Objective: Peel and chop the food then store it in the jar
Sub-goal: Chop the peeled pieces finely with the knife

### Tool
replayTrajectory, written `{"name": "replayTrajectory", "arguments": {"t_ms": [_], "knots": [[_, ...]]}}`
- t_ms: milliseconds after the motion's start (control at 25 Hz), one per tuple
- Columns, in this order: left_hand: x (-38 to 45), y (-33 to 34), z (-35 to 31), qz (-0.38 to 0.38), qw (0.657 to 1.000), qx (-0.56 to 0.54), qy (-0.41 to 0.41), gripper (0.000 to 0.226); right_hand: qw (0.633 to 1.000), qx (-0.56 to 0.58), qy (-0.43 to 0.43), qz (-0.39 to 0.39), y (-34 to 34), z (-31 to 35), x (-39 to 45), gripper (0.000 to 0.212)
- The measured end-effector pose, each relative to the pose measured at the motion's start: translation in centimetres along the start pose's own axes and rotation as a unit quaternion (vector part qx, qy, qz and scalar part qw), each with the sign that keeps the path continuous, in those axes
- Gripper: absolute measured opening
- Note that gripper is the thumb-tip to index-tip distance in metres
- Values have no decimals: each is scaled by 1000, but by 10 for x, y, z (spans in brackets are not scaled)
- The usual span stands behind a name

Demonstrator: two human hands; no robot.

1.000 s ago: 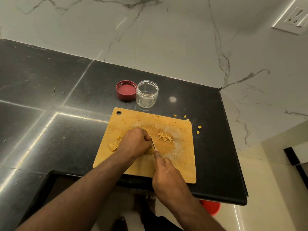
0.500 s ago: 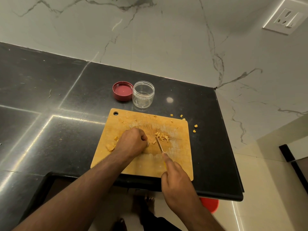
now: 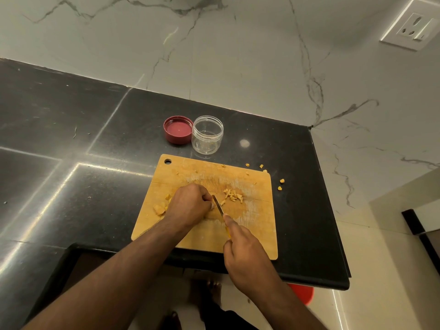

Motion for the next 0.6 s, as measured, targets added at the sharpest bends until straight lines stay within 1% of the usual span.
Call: {"name": "replayTrajectory", "arguments": {"t_ms": [320, 480, 600], "knots": [[2, 0, -2, 3, 1000, -4, -8, 8, 998, -27, -13, 46, -6, -8, 14, 54], [2, -1, -2, 1, 1000, -2, -8, 9, 998, -39, -9, 40, -4, -7, 14, 56], [1, -3, -4, 3, 1000, -4, -10, 7, 999, -31, -1, 31, -3, -8, -1, 56]]}}
Point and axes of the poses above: each hand's wrist, its own x-axis towards the middle knuckle, its own y-axis out of the palm, z = x × y, the point moved 1 cm from there along x, towards the middle knuckle, and after that the axes turned 3 degrees about x, right-handed, at the moved point
